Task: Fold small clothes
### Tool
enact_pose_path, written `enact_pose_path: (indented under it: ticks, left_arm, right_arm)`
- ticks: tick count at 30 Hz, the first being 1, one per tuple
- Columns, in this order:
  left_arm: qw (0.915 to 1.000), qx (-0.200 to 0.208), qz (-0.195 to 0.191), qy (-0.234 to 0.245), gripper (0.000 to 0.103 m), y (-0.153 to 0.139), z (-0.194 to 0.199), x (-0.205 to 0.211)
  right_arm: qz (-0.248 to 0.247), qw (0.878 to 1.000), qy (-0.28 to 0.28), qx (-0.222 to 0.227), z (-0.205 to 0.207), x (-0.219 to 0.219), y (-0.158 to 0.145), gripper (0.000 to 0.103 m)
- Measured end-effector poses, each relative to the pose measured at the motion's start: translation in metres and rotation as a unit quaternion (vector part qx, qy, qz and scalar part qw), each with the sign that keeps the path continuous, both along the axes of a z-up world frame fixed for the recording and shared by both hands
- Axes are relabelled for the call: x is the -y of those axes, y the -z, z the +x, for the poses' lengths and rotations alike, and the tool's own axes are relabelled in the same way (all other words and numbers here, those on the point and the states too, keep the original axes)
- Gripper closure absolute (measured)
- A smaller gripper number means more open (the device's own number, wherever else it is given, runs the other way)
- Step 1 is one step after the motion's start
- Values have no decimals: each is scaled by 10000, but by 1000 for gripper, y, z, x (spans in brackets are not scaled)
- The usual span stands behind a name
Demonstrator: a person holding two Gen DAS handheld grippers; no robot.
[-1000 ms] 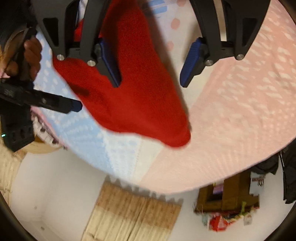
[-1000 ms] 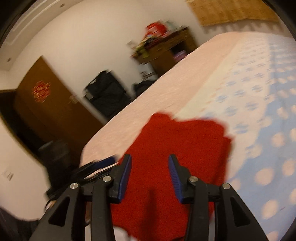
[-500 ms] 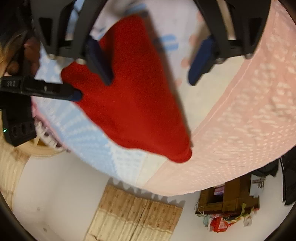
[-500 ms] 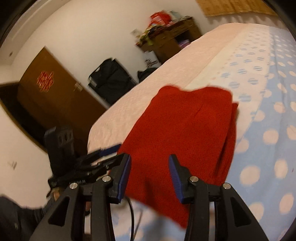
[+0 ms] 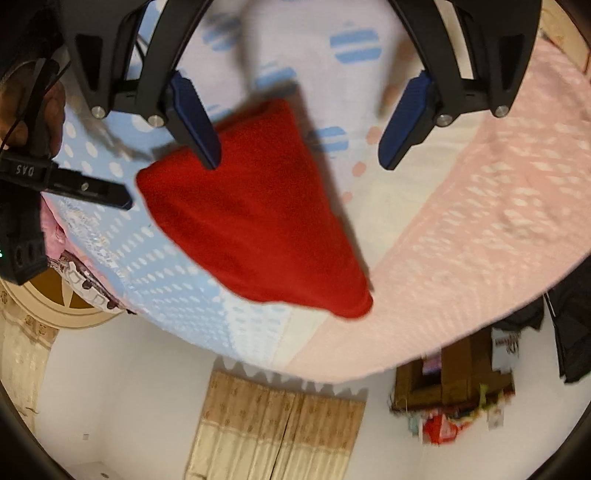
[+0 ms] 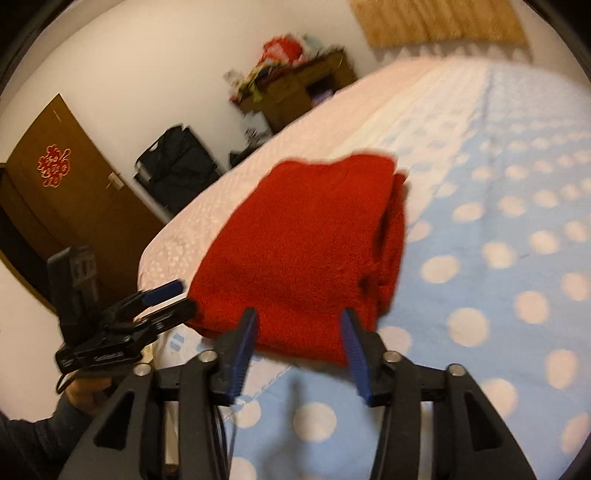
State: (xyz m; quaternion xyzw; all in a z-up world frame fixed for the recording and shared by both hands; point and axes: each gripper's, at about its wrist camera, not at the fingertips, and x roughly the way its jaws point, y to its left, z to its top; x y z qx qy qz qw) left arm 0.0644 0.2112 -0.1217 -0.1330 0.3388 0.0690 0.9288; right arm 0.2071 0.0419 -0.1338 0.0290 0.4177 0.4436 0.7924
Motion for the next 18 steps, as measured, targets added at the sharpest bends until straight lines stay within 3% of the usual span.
enact_pose_path:
  ticks: [1, 2, 7, 14, 18]
  left_arm:
    - [10000, 69, 64, -17, 6, -5, -4, 2]
    - [9997, 168, 147, -46, 3, -11, -8, 5]
    - [9978, 546, 371, -37, 3, -37, -23, 13]
    - [9968, 694, 384, 54, 3, -47, -28, 21]
    - [9962, 762, 418, 97, 3, -51, -32, 26]
  right_arm:
    - [-30, 9996, 176, 226, -7, 6, -9, 36]
    - [-16, 9983, 333, 481, -16, 12, -20, 33]
    - [-36, 9864, 792, 1438, -54, 34, -65, 31]
    - [-152, 9744, 880, 2063, -91, 44, -95, 30]
    - [-126, 9723, 886, 2160, -99, 46, -101, 30]
